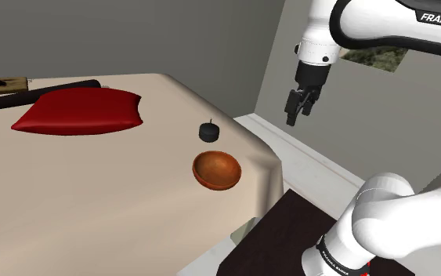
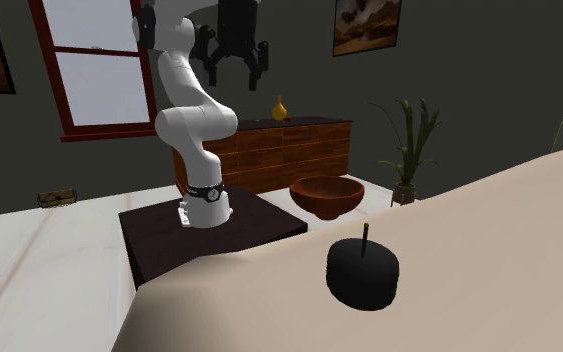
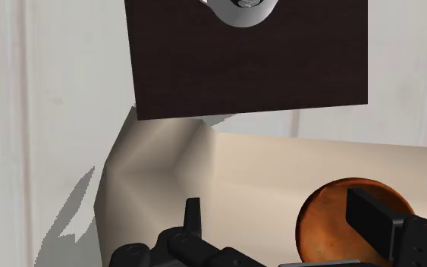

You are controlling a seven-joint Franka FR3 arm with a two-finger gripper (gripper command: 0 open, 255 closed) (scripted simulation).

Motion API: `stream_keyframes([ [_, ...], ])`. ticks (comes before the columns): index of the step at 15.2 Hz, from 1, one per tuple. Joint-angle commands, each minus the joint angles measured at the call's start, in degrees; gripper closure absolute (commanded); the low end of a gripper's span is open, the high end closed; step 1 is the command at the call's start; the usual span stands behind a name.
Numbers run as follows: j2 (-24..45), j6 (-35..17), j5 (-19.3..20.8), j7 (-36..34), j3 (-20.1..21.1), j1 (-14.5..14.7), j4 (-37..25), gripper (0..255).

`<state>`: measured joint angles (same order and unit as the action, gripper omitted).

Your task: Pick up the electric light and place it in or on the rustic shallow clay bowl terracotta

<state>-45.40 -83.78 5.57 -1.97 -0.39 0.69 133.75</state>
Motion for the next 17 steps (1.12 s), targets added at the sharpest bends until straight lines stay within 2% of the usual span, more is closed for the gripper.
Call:
stream_keyframes([
  [1, 0.0, 0.0, 0.0, 0.0, 0.0, 0.0, 0.0, 0],
  [10, 9.3, -19.1, 3.1, 21.3, -12.5, 3.7, 4.0, 0],
  [14, 16.3, -27.0, 1.8, 31.3, -17.8, 6.2, 2.8, 0],
  [17, 22.4, -32.1, -0.7, 39.4, -21.6, 8.7, 0.8, 0],
])
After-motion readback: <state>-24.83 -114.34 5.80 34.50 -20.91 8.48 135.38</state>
